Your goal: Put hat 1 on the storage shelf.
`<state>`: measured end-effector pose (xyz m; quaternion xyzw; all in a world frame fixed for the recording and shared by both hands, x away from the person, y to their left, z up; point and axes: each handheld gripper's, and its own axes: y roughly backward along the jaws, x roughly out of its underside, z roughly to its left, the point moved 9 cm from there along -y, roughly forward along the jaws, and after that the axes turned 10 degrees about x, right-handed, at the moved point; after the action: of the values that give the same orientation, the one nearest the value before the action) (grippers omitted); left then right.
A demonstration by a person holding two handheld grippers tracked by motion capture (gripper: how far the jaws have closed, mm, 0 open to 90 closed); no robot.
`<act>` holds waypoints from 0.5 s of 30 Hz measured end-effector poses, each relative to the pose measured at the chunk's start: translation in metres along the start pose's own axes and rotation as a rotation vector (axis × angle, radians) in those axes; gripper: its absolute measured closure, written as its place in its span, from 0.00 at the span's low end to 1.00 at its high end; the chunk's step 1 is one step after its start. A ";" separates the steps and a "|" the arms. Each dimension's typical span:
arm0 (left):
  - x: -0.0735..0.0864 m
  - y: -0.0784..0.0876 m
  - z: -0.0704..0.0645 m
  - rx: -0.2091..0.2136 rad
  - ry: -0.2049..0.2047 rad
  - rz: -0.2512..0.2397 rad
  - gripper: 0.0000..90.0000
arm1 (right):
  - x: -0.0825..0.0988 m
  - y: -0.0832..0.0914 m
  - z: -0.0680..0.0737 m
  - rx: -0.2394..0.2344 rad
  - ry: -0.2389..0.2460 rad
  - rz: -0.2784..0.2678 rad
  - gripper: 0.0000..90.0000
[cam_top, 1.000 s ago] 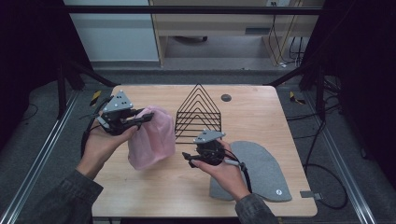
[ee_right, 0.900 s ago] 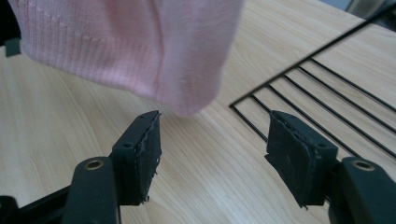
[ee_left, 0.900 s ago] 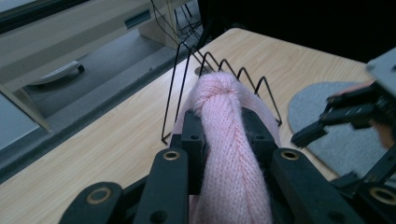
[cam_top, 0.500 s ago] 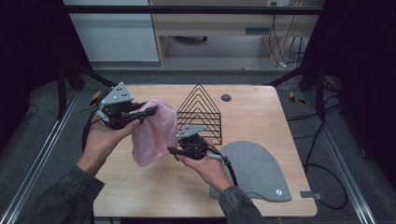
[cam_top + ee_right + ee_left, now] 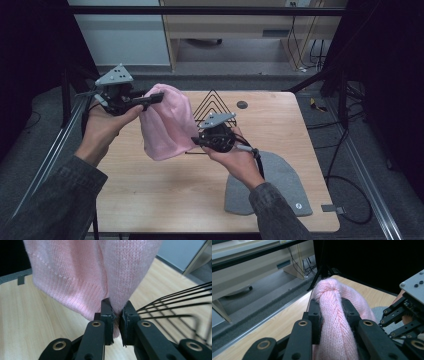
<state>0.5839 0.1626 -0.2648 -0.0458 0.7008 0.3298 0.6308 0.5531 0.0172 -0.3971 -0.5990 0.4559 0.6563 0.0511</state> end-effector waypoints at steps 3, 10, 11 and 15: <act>-0.011 -0.003 0.006 -0.007 0.000 -0.013 0.82 | -0.009 0.003 -0.010 0.005 0.011 -0.007 0.92; -0.035 -0.012 0.019 -0.028 0.004 -0.045 0.81 | -0.029 0.006 -0.031 0.032 -0.007 -0.032 0.92; -0.038 -0.013 0.021 -0.033 0.004 -0.050 0.81 | -0.031 0.006 -0.034 0.036 -0.012 -0.038 0.92; -0.043 -0.013 0.026 -0.034 0.013 -0.066 0.81 | -0.037 0.005 -0.043 0.045 -0.028 -0.049 0.92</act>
<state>0.6208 0.1505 -0.2306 -0.0817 0.6972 0.3205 0.6360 0.5919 0.0039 -0.3579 -0.5994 0.4550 0.6528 0.0867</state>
